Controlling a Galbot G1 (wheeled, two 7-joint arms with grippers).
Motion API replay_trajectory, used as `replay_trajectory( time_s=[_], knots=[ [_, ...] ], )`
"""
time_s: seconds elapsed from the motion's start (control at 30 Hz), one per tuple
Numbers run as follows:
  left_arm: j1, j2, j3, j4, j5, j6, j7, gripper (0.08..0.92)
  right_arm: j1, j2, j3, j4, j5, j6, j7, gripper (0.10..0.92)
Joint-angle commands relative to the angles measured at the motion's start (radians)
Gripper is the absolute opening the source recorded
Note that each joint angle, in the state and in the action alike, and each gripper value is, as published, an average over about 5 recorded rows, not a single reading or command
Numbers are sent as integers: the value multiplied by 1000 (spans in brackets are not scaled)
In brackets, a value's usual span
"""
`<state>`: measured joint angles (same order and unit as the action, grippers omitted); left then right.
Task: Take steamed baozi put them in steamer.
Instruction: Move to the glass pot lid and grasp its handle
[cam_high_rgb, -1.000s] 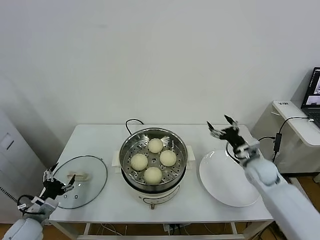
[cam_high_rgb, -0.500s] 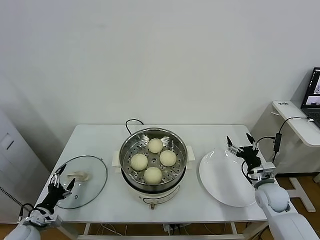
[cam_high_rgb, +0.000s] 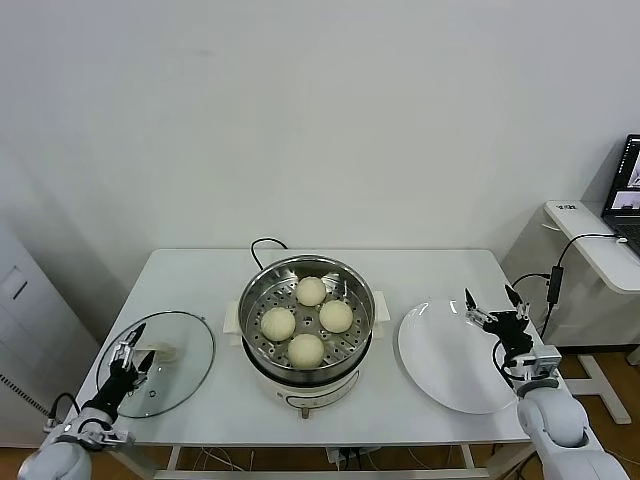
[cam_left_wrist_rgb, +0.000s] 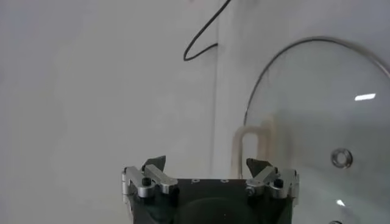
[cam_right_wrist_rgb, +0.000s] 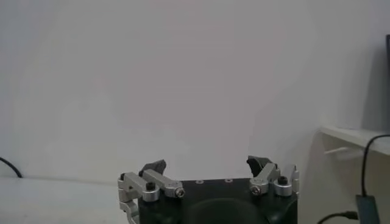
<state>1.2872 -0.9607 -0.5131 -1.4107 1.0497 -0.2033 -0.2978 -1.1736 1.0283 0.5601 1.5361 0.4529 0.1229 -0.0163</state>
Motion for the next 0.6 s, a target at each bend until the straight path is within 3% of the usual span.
replay_trajectory(
  time_s=[0.03, 0.33, 0.6],
  knots=[
    [-99, -44, 9, 67, 178, 11, -20, 823, -28, 11, 35, 6, -6, 4, -4, 823],
    [-62, -41, 6, 17, 110, 20, -11, 787, -32, 8, 48, 4, -5, 4, -9, 823],
    [-38, -31, -18, -34, 75, 33, -12, 559, -30, 10, 46, 13, -5, 3, -9, 823]
  ],
)
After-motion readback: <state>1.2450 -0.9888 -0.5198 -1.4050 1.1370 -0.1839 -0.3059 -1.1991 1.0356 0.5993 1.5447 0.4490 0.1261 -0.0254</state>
